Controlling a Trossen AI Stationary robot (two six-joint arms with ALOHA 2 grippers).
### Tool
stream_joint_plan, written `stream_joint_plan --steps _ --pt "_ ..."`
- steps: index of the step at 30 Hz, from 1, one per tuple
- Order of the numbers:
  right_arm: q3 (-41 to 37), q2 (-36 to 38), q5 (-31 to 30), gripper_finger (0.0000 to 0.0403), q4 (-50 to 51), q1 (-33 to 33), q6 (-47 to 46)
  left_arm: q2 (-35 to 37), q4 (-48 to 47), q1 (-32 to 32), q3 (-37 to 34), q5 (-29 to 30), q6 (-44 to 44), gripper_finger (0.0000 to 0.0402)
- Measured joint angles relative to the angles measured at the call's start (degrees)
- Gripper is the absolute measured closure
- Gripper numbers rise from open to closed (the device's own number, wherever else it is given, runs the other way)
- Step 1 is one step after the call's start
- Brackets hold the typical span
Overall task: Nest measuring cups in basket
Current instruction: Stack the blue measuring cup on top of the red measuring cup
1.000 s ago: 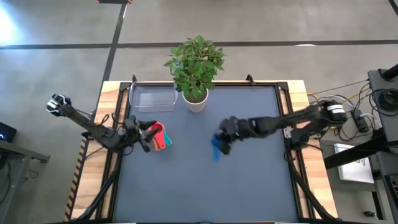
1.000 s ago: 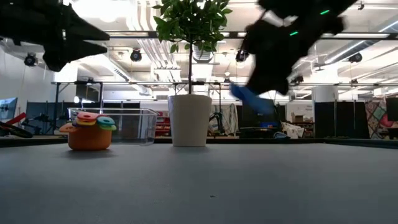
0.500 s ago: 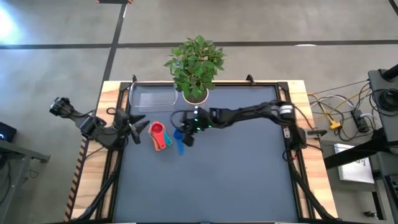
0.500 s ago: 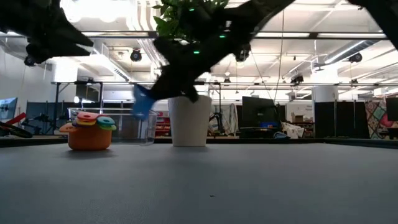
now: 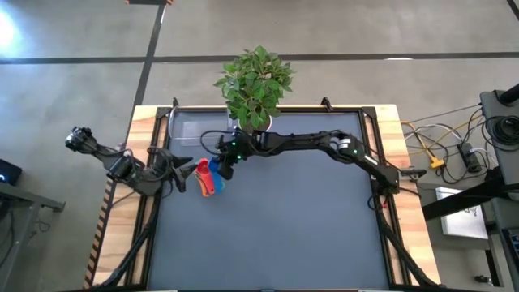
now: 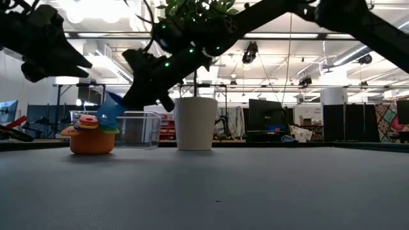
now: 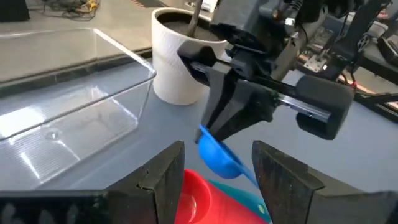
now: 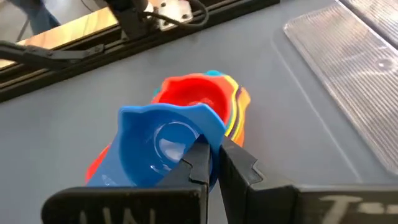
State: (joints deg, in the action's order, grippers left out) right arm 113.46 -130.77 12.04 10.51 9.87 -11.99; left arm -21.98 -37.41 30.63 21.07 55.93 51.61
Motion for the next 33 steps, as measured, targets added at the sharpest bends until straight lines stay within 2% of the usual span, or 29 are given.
stream_joint_plan --steps 5,14,18,23,33 --pt "4.6 -3.1 -0.5 0.0394 0.3 -0.1 -1.7 -0.1 0.2 0.0 -1.8 0.0 2.4 0.0221" --pt "7.9 -4.1 -3.0 0.0393 2.7 0.0 -2.3 -0.1 0.0 -0.1 -2.2 0.5 4.4 0.0145" --pt "7.9 -4.1 -3.0 0.0381 2.6 -0.1 -0.9 -0.1 0.0 -0.1 -2.2 0.6 4.7 0.0126" --pt "7.9 -4.1 -2.6 0.035 2.5 -0.1 -0.8 -0.1 0.1 -0.2 -2.2 0.6 4.9 0.0123" --pt "7.9 -3.4 -2.6 0.0256 4.4 -0.1 2.4 -0.1 0.0 -0.1 -2.2 0.5 4.9 0.0123"
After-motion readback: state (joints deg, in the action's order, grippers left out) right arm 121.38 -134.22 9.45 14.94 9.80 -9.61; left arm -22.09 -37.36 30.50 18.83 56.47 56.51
